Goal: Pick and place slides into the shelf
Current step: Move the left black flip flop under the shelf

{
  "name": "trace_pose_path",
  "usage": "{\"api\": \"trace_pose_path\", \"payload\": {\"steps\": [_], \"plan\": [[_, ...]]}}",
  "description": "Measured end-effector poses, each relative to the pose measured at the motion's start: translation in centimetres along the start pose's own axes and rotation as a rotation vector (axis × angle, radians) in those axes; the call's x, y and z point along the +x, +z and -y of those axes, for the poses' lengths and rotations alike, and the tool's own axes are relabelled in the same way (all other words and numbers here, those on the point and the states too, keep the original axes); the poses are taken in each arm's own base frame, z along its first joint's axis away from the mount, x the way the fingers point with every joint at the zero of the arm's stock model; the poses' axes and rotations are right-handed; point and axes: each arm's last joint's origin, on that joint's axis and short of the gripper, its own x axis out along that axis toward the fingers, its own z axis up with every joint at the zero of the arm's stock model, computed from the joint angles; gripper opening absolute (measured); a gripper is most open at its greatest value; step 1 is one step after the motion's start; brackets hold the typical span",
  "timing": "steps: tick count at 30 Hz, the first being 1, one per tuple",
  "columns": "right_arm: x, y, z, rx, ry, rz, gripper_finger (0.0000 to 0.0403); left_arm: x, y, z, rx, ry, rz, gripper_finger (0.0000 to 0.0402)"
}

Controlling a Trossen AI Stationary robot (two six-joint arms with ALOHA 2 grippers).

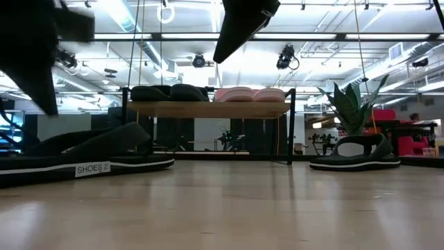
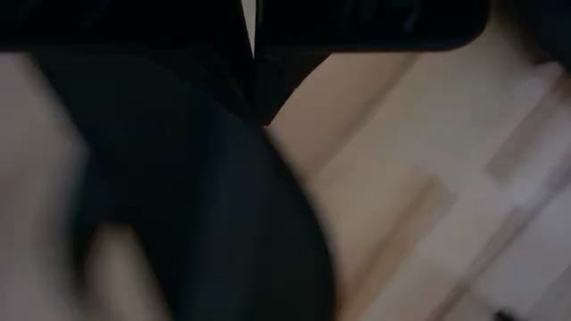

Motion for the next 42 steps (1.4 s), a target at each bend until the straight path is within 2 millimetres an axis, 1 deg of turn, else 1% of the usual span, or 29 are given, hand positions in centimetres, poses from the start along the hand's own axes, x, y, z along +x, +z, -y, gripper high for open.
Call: {"api": "trace_pose_path", "payload": {"steps": [3, 4, 6, 8, 11, 16, 18, 21, 26, 31, 42], "plan": [[0.0, 0.0, 0.0, 0.000, 0.000, 0.000, 0.0006, -2.3, 0.1, 1.5, 0.032, -0.110, 0.020, 0.0003], [0.0, 0.0, 0.0, 0.000, 0.000, -0.001, 0.0007, -2.7, 0.0, 2.0, 0.032, -0.140, 0.025, 0.0003], [0.0, 0.0, 0.0, 0.000, 0.000, 0.000, 0.0007, -2.7, -0.5, 2.8, 0.024, -0.178, 0.027, 0.0003], [0.0, 0.0, 0.0, -0.001, 0.000, -0.001, 0.0007, -2.1, -1.2, 3.3, 0.013, -0.178, 0.024, 0.0003], [0.0, 0.0, 0.0, 0.000, 0.000, -0.001, 0.0006, -0.6, -2.5, 4.1, -0.019, -0.170, -0.012, 0.0003], [0.0, 0.0, 0.0, 0.001, 0.001, 0.001, 0.0007, 1.7, -4.1, 5.8, -0.004, -0.187, -0.044, 0.0002], [0.0, 0.0, 0.0, 0.002, 0.001, 0.002, 0.0007, 2.3, -4.3, 6.3, 0.010, -0.191, -0.042, 0.0003], [0.0, 0.0, 0.0, 0.002, 0.001, 0.003, 0.0006, 3.0, -3.9, 6.5, 0.021, -0.170, -0.041, 0.0002], [0.0, 0.1, 0.0, 0.004, 0.002, 0.006, 0.0006, 4.1, -2.0, 6.1, -0.010, -0.125, -0.027, 0.0004], [0.0, 0.1, 0.0, 0.005, 0.002, 0.008, 0.0007, 5.7, 0.7, 4.9, -0.011, -0.022, 0.021, 0.0002], [0.0, 0.1, 0.0, 0.004, 0.003, 0.007, 0.0007, 9.3, 7.3, 0.7, -0.050, 0.158, -0.006, 0.0004]]}}
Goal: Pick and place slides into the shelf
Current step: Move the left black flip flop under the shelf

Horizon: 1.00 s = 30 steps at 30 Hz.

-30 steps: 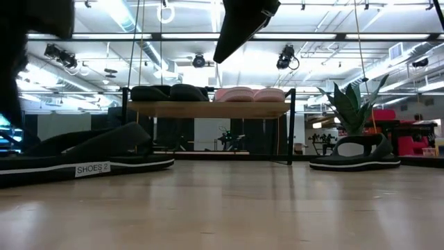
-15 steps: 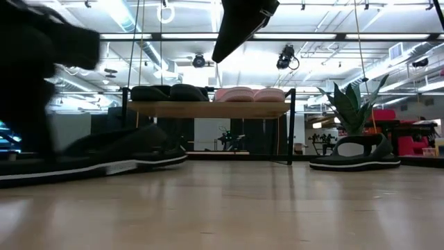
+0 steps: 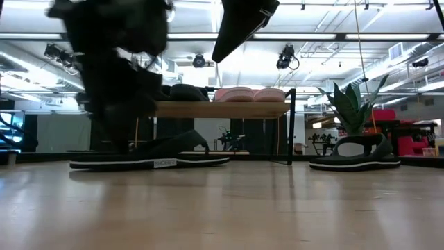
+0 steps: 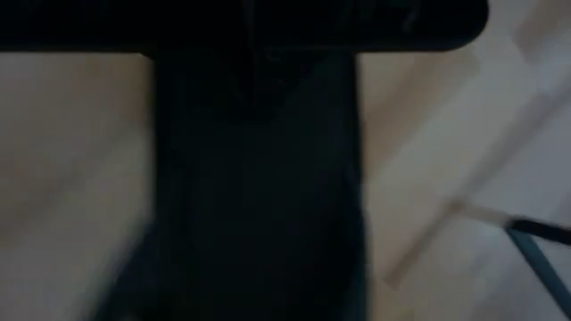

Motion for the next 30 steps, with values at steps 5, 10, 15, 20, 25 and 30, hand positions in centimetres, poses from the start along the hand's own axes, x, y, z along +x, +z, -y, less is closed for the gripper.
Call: {"api": "trace_pose_path", "payload": {"steps": [5, 10, 15, 20, 25, 30], "plan": [[0.3, -0.4, -0.2, 0.023, 0.026, -0.026, 0.0003, 1.5, 2.3, -1.7, -0.006, 0.049, -0.025, 0.0003], [3.2, -3.7, -1.6, 0.084, 0.084, -0.104, 0.0002, 1.6, 2.4, -1.8, 0.030, 0.046, -0.042, 0.0005], [6.7, -5.4, -2.2, 0.122, 0.084, 0.061, 0.0001, 1.1, 1.8, -1.3, 0.061, 0.027, -0.035, 0.0005], [8.3, -4.3, 1.2, 0.223, -0.056, 0.122, 0.0001, 0.7, 1.2, -0.9, 0.086, 0.015, -0.032, 0.0003], [10.4, -3.7, 5.5, 0.379, 0.022, 0.095, 0.0000, 0.5, 0.9, -0.7, 0.101, 0.009, -0.030, 0.0007], [12.6, -3.9, 7.5, 0.434, 0.086, 0.063, 0.0000, 0.5, 0.9, -0.7, 0.124, 0.006, -0.032, 0.0003]]}}
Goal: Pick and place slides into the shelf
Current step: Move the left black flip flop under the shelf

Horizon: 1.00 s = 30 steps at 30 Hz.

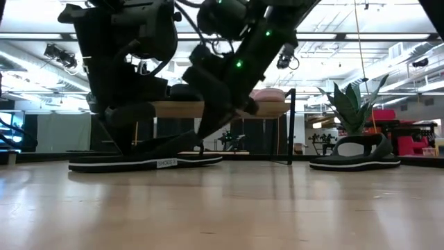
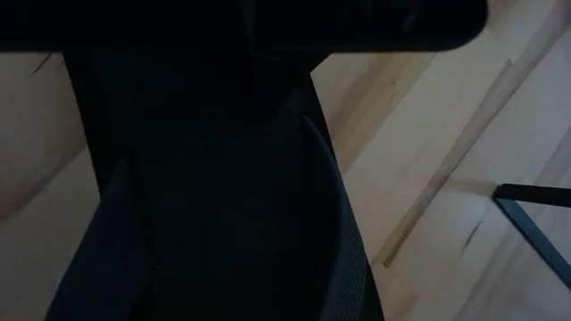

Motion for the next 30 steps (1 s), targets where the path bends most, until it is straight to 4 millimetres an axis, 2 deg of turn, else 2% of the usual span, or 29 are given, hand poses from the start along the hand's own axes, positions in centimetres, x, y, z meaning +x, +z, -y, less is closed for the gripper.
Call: {"api": "trace_pose_path", "payload": {"steps": [7, 19, 24, 30], "plan": [[1.3, 0.4, 0.9, 0.002, -0.005, 0.034, 0.0000, 0.0, 0.1, 0.1, 0.016, -0.012, 0.004, 0.0005], [2.0, 2.8, 4.1, 0.015, -0.053, 0.168, 0.0000, 0.0, 0.4, 0.3, 0.045, -0.042, 0.020, 0.0004], [1.7, 2.4, 3.2, -0.099, -0.003, 0.138, 0.0000, -0.8, 0.4, 0.6, 0.067, -0.046, 0.021, 0.0010], [0.4, 0.7, -0.8, -0.265, -0.005, 0.124, 0.0000, -4.5, 0.3, 2.6, 0.091, -0.129, 0.089, 0.0004]]}}
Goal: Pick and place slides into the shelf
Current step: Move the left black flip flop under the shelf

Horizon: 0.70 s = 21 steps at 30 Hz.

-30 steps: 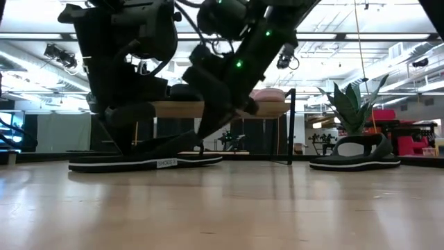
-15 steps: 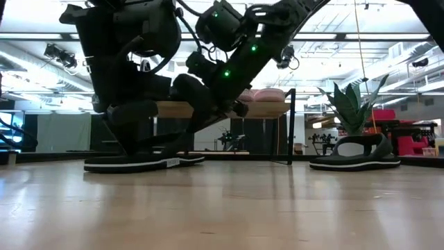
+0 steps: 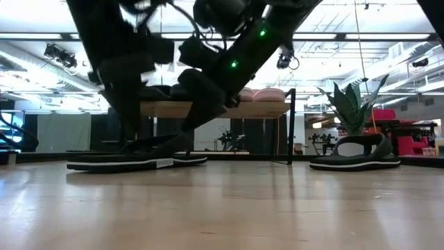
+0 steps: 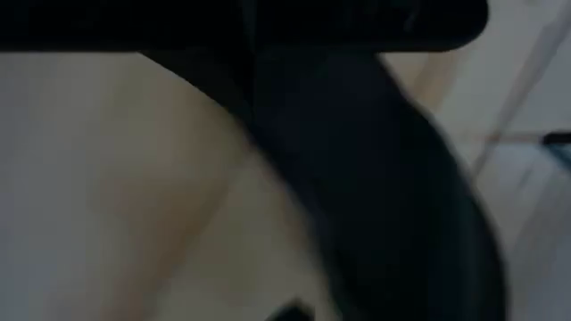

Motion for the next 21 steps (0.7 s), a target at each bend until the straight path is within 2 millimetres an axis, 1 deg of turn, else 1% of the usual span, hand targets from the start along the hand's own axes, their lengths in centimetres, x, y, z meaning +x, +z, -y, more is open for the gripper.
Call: {"api": "trace_pose_path", "payload": {"steps": [3, 5, 11, 13, 16, 19, 21], "plan": [[-0.6, -0.2, -1.7, -0.027, -0.022, 0.005, 0.0000, -1.0, -0.2, 1.0, 0.020, -0.033, 0.022, 0.0008], [-1.0, -0.4, -2.5, -0.039, -0.048, 0.009, 0.0000, -1.3, -0.7, 1.3, 0.011, -0.038, 0.021, 0.0008], [-1.4, -0.5, -3.7, -0.003, -0.031, 0.019, 0.0000, -2.2, -3.2, 1.5, -0.038, 0.041, -0.040, 0.0007], [-1.4, -0.2, -3.6, 0.021, -0.029, 0.046, 0.0000, -2.5, -3.7, 1.9, -0.061, 0.033, -0.035, 0.0008], [-1.0, 0.3, -2.5, 0.093, -0.040, 0.074, 0.0000, -2.6, -4.1, 2.3, -0.082, 0.016, -0.027, 0.0004], [0.0, 0.0, -1.2, 0.120, -0.059, 0.050, 0.0000, -2.3, -4.3, 2.6, -0.102, 0.026, -0.029, 0.0006], [0.7, -0.3, -0.7, 0.137, -0.068, 0.036, 0.0000, -1.8, -4.4, 2.8, -0.116, 0.034, -0.034, 0.0007]]}}
